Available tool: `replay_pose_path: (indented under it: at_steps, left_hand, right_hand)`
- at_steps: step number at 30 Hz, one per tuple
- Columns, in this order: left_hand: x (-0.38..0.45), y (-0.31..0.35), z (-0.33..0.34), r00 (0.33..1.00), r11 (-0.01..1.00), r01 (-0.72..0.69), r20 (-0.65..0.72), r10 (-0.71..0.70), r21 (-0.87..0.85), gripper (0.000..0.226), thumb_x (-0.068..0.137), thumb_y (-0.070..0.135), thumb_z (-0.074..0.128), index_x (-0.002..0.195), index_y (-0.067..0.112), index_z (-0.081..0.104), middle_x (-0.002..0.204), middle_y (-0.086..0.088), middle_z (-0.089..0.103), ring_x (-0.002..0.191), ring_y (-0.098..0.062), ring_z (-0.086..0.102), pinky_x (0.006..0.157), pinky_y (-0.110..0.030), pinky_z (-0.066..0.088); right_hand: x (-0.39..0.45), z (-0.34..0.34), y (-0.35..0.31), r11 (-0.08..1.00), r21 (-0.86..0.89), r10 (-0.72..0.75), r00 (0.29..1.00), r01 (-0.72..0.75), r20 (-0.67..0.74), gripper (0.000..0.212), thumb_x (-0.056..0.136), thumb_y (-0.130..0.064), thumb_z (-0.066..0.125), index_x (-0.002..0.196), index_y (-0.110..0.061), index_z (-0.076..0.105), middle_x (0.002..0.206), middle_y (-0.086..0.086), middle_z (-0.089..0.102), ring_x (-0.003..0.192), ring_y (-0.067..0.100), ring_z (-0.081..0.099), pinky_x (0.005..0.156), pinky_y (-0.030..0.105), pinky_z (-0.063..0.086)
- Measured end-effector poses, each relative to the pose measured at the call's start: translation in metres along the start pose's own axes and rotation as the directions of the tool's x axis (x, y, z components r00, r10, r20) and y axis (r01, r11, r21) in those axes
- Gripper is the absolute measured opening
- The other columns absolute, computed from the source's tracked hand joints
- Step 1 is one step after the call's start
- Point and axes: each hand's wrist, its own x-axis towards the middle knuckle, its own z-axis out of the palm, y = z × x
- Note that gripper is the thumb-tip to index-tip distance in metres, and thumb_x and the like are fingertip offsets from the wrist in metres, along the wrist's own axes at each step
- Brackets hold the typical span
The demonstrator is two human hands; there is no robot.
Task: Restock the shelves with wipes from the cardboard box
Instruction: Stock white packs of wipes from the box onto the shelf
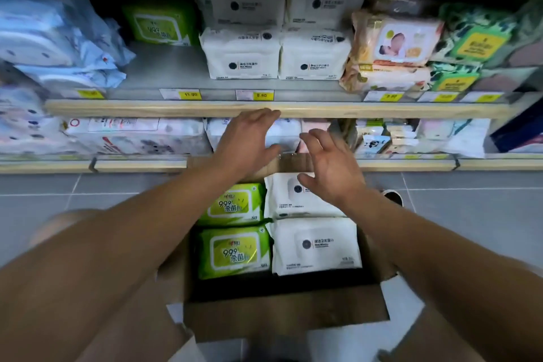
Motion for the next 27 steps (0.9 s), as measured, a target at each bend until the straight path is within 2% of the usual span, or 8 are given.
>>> replay_pose_path:
  at_steps: [5, 9, 12, 16, 21, 24, 27]
  left_hand:
    - [-0.058, 0.014, 0.030, 0.989, 1.000, 0.001, 0.150, -0.002, 0.004, 0.066, 0.077, 0.032, 0.068, 0.136, 0.013, 0.048, 0.137, -0.009, 0.053, 0.124, -0.031, 0.049, 0.103, -0.043, 0.041]
    - [-0.097, 0.022, 0.054, 0.966, 0.999, 0.039, 0.255, -0.035, -0.011, 0.065, 0.079, 0.032, 0.068, 0.137, 0.013, 0.047, 0.138, -0.008, 0.052, 0.123, -0.031, 0.049, 0.103, -0.038, 0.040]
    - [-0.112, 0.027, 0.071, 0.937, 0.997, 0.082, 0.341, -0.073, -0.010, 0.065, 0.079, 0.033, 0.065, 0.138, 0.014, 0.046, 0.140, -0.006, 0.050, 0.122, -0.032, 0.049, 0.100, -0.040, 0.043]
    - [-0.123, 0.028, 0.095, 0.884, 0.993, 0.119, 0.454, -0.117, 0.024, 0.072, 0.077, 0.038, 0.066, 0.141, 0.017, 0.041, 0.141, -0.005, 0.048, 0.119, -0.030, 0.050, 0.097, -0.037, 0.044]
    - [-0.129, 0.022, 0.120, 0.801, 0.987, 0.149, 0.577, -0.159, 0.064, 0.090, 0.073, 0.048, 0.070, 0.146, 0.015, 0.030, 0.148, -0.009, 0.036, 0.128, -0.030, 0.042, 0.105, -0.038, 0.038]
    - [-0.124, 0.017, 0.131, 0.783, 0.982, 0.179, 0.596, -0.178, 0.058, 0.097, 0.067, 0.052, 0.072, 0.146, 0.016, 0.029, 0.148, -0.009, 0.036, 0.129, -0.031, 0.040, 0.107, -0.039, 0.036]
    - [-0.119, 0.016, 0.140, 0.766, 0.985, 0.164, 0.623, -0.160, 0.051, 0.100, 0.063, 0.048, 0.079, 0.146, 0.019, 0.031, 0.148, -0.008, 0.038, 0.129, -0.030, 0.041, 0.107, -0.037, 0.035]
  right_hand:
    - [-0.057, 0.018, 0.000, 1.000, -0.021, -0.001, 0.988, 0.004, 0.157, 0.079, 0.084, -0.044, 0.064, 0.149, -0.022, 0.025, 0.153, 0.001, 0.024, 0.141, 0.026, 0.022, 0.113, 0.036, 0.022]
    - [-0.089, 0.036, 0.003, 0.997, -0.069, -0.011, 0.973, 0.027, 0.231, 0.080, 0.084, -0.048, 0.062, 0.150, -0.025, 0.022, 0.154, -0.001, 0.025, 0.142, 0.022, 0.023, 0.111, 0.031, 0.007]
    - [-0.101, 0.052, 0.012, 1.000, -0.016, 0.011, 0.952, -0.007, 0.304, 0.077, 0.085, -0.046, 0.062, 0.149, -0.022, 0.025, 0.153, 0.003, 0.026, 0.141, 0.026, 0.024, 0.116, 0.035, 0.018]
    - [-0.109, 0.068, 0.024, 0.998, 0.002, 0.065, 0.935, -0.070, 0.350, 0.079, 0.083, -0.044, 0.064, 0.148, -0.020, 0.026, 0.152, 0.003, 0.028, 0.139, 0.026, 0.025, 0.114, 0.036, 0.022]
    - [-0.117, 0.086, 0.029, 0.988, 0.073, 0.098, 0.917, -0.136, 0.388, 0.080, 0.080, -0.044, 0.068, 0.146, -0.019, 0.030, 0.149, 0.005, 0.031, 0.135, 0.027, 0.030, 0.114, 0.037, 0.024]
    - [-0.122, 0.093, 0.029, 0.982, 0.120, 0.092, 0.920, -0.148, 0.380, 0.080, 0.078, -0.042, 0.070, 0.145, -0.017, 0.032, 0.147, 0.006, 0.034, 0.134, 0.028, 0.031, 0.115, 0.036, 0.023]
    - [-0.124, 0.096, 0.031, 0.985, 0.111, 0.082, 0.917, -0.135, 0.390, 0.080, 0.079, -0.042, 0.069, 0.145, -0.018, 0.031, 0.146, 0.004, 0.034, 0.135, 0.026, 0.029, 0.115, 0.035, 0.023]
